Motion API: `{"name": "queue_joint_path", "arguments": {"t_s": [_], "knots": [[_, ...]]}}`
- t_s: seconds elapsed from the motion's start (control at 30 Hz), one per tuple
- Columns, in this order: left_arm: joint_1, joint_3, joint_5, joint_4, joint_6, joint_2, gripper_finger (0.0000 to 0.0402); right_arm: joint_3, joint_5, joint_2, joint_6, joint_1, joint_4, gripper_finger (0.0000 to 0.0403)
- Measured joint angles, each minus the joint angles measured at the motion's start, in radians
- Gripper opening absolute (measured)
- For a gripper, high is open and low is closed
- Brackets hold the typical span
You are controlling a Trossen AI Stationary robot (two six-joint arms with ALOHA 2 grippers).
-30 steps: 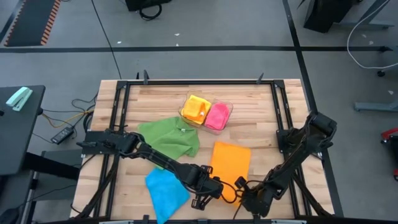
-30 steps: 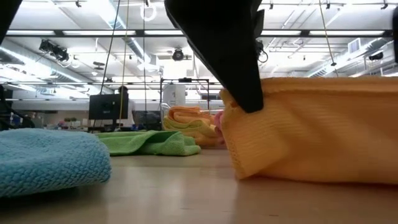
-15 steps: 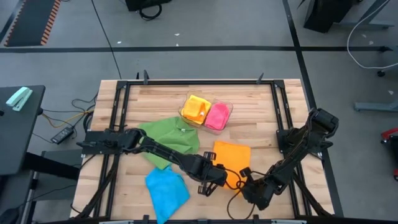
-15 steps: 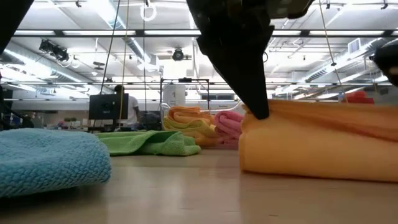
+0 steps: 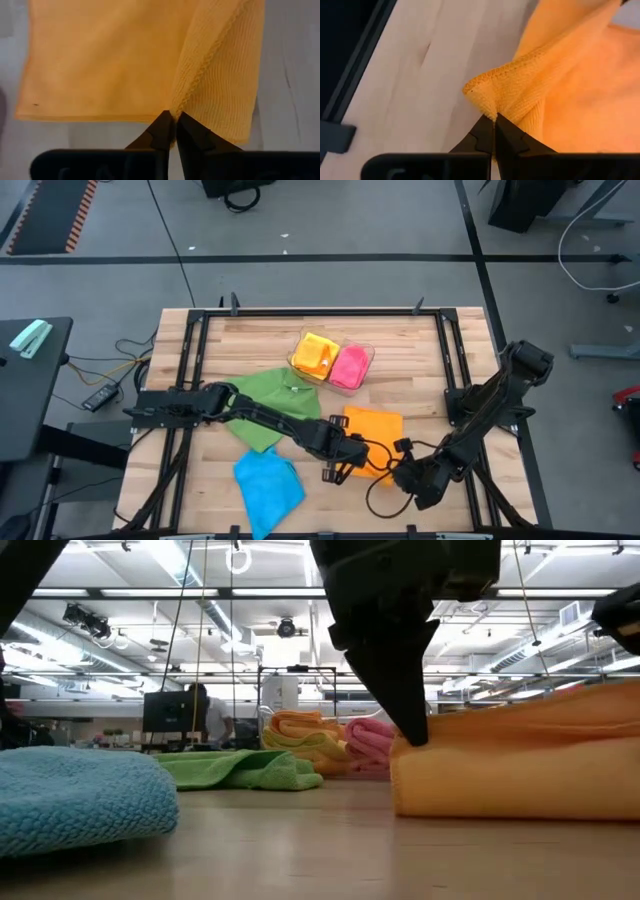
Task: Fold microfiber towels
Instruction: Fold the orange microfiber cloth
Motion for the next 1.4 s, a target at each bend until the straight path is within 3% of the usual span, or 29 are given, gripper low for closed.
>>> {"name": "queue_joint_path", "arguments": {"t_s": [0.27, 0.63, 0.9, 1.2, 1.4], "knots": [[0.016, 0.001, -0.045, 0.008, -0.002, 0.0, 0.0022, 0.0, 0.013, -0.009, 0.192, -0.02, -0.101, 0.0014], [0.034, 0.001, -0.065, 0.044, -0.024, 0.011, 0.0038, -0.022, 0.058, -0.005, 0.261, -0.019, -0.165, 0.0016], [0.036, 0.0, -0.141, 0.057, -0.003, 0.051, 0.0035, -0.099, 0.057, -0.004, 0.283, -0.039, -0.145, 0.0057], [0.036, 0.0, -0.186, 0.06, -0.019, 0.051, 0.0092, -0.094, 0.031, -0.006, 0.282, -0.047, -0.168, 0.0136], [0.029, 0.0, -0.209, 0.05, -0.006, 0.049, 0.0136, -0.04, 0.017, -0.006, 0.282, -0.046, -0.292, 0.0152]]}}
